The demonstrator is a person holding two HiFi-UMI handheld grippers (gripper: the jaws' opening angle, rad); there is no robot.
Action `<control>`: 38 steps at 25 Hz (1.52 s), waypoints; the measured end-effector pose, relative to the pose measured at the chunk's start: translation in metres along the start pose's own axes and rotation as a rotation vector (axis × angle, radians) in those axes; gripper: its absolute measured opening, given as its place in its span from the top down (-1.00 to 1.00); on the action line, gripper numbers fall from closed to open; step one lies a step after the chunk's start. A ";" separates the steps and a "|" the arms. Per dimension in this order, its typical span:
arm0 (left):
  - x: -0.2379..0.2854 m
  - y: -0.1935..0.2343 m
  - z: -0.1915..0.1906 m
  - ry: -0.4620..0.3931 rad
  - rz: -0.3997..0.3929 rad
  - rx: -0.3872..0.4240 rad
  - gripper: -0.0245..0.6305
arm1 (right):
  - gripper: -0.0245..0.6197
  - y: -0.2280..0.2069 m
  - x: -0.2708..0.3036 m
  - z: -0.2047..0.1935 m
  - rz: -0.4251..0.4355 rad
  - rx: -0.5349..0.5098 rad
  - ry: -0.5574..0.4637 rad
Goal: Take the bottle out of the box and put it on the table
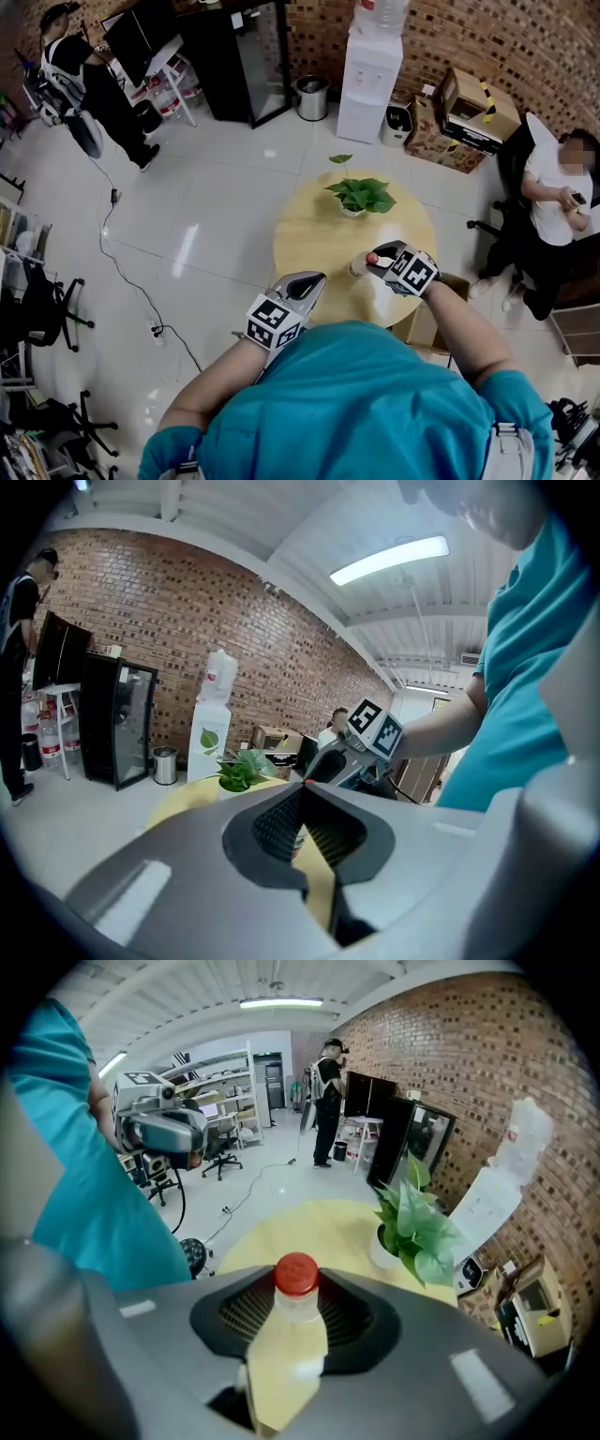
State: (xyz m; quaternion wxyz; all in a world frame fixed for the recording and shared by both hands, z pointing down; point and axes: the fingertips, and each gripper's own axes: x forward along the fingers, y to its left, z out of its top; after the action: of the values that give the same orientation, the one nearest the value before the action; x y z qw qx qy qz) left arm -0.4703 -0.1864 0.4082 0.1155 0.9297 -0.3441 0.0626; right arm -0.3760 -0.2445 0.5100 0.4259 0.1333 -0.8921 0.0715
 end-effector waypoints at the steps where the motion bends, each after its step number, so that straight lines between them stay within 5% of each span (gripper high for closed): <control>1: -0.002 0.003 -0.002 -0.002 0.001 -0.002 0.93 | 0.48 -0.001 0.003 0.001 -0.002 0.002 -0.006; 9: -0.005 0.008 -0.017 -0.007 -0.013 -0.018 0.93 | 0.44 -0.010 0.015 -0.001 -0.005 0.057 -0.060; 14: -0.001 -0.002 -0.010 -0.010 -0.048 -0.027 0.93 | 0.13 -0.008 0.006 0.002 -0.024 0.071 -0.109; 23: -0.047 -0.033 0.011 0.140 -0.245 0.089 0.93 | 0.08 -0.002 -0.095 0.022 -0.160 0.045 -0.269; 26: -0.053 -0.026 0.031 0.128 -0.185 0.102 0.93 | 0.08 0.000 -0.131 0.008 -0.185 0.077 -0.329; 30: -0.027 -0.038 0.054 0.000 -0.074 0.025 0.93 | 0.09 0.004 -0.172 -0.022 -0.187 0.188 -0.431; 38: 0.047 -0.152 0.041 -0.123 0.077 -0.063 0.93 | 0.42 0.017 -0.265 -0.123 -0.149 0.256 -0.629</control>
State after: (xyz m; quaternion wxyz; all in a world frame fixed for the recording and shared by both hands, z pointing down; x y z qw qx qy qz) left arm -0.3341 -0.1146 0.3518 0.1210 0.9137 -0.3881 -0.0011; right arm -0.1305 -0.1523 0.3807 0.1140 0.2658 -0.9513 0.1068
